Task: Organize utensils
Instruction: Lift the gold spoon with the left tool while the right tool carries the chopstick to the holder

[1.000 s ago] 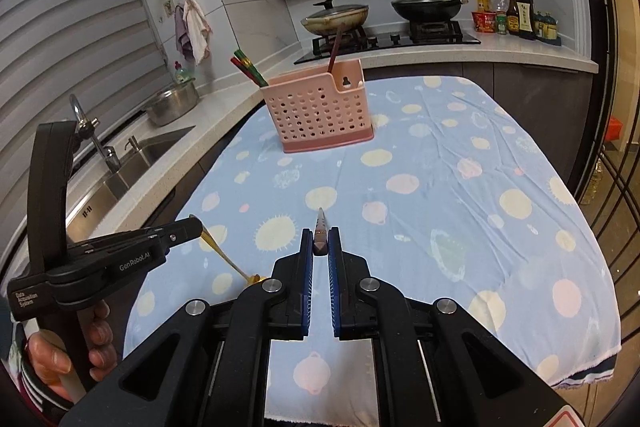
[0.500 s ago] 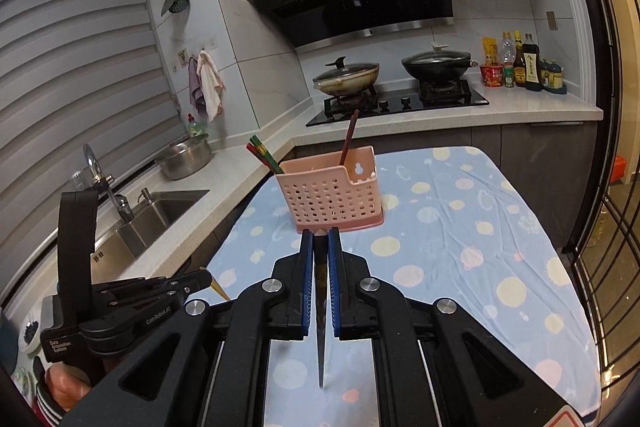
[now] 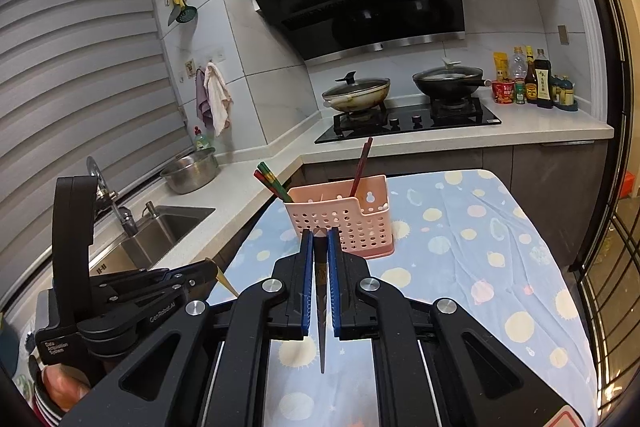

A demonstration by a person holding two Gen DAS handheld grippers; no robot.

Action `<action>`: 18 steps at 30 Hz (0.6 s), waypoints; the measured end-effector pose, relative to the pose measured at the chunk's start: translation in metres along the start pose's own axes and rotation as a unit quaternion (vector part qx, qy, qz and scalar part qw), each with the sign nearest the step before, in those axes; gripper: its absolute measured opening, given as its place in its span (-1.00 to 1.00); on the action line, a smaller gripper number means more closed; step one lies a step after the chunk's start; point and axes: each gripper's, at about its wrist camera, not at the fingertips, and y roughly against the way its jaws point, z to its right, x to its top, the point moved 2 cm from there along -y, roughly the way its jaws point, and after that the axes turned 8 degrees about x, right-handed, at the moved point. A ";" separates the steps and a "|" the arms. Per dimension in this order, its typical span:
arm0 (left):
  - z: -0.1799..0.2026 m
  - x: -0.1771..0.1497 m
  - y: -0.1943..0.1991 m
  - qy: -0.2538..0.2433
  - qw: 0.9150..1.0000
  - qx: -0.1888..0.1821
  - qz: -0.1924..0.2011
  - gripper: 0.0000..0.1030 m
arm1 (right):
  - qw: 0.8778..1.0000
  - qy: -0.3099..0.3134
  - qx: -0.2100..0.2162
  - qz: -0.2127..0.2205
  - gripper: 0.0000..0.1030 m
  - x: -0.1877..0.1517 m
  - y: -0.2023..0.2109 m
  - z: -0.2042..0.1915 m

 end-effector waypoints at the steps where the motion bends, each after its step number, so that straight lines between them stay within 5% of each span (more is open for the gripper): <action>1: 0.000 0.002 0.000 0.000 1.000 0.000 0.001 -0.99 | 1.000 0.001 -0.001 0.001 -0.87 0.002 -0.001 0.000; 18: -0.010 0.063 -0.006 0.012 0.999 -0.014 0.029 -0.99 | 1.000 0.003 0.002 0.027 -0.87 0.049 -0.030 0.011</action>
